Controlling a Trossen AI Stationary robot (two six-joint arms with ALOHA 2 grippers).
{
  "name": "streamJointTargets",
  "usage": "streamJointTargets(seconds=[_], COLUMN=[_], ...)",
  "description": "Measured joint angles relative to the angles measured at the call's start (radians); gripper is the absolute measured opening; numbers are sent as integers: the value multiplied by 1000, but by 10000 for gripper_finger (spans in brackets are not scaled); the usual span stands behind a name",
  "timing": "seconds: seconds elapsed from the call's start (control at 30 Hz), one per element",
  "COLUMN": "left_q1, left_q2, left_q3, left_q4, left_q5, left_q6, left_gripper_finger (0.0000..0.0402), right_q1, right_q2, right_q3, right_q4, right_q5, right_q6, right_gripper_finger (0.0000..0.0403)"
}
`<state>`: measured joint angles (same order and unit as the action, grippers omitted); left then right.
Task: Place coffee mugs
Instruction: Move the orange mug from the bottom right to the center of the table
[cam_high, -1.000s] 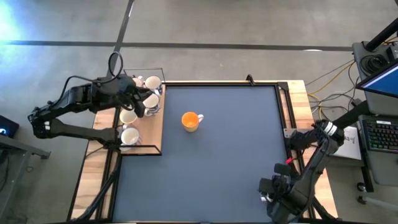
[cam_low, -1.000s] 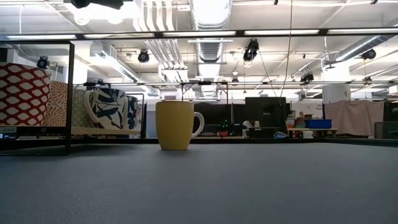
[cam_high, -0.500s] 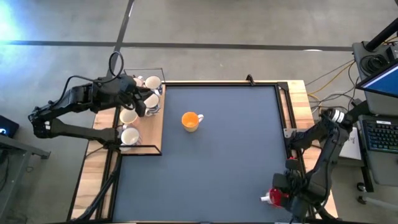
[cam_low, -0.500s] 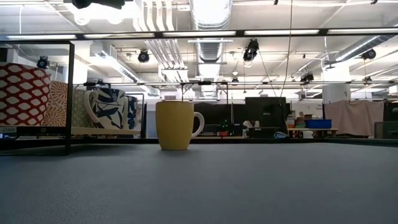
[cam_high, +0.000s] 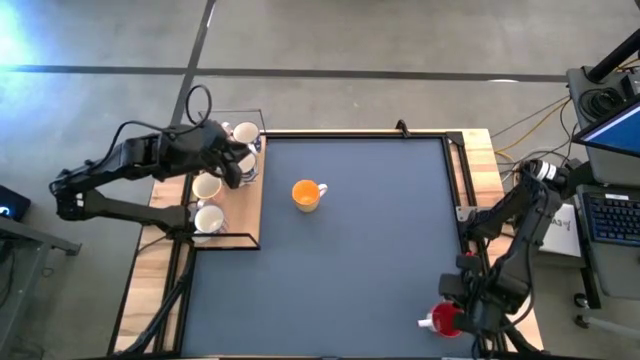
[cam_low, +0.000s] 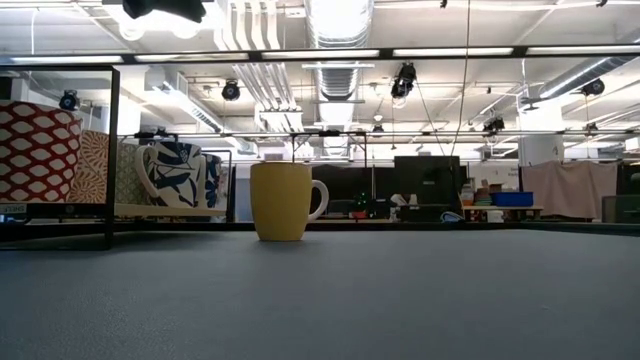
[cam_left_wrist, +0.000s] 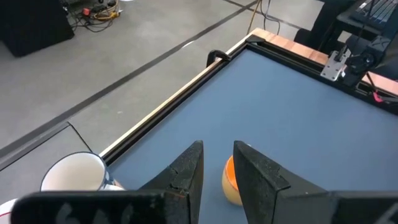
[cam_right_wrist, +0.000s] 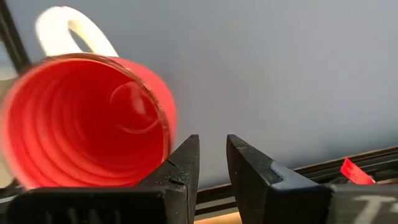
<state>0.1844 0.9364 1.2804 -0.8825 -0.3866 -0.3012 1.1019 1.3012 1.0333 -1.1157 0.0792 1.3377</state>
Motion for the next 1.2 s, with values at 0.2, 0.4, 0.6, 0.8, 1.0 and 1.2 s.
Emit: streamJointTargets(seconds=[0.2,0.4,0.6,0.8,1.0,1.2], left_q1=[0,1,1,1,1,1], left_q2=[24,38,38,37,38,38], left_q3=[0,0,0,0,0,0], left_q4=[0,0,0,0,0,-1], left_q5=[0,0,0,0,0,0], left_q6=[0,3,3,4,4,4], left_gripper_finger=[71,71,71,71,71,71], right_q1=[0,0,0,0,0,0], right_q2=[-7,-11,-9,24,45,24], right_q3=[-20,24,43,41,41,38], right_q4=[24,24,85,81,73,83], right_q5=[-8,-8,-8,1,10,1], right_q6=[-1,-12,-4,-29,-23,24], right_gripper_finger=[70,70,70,70,70,70])
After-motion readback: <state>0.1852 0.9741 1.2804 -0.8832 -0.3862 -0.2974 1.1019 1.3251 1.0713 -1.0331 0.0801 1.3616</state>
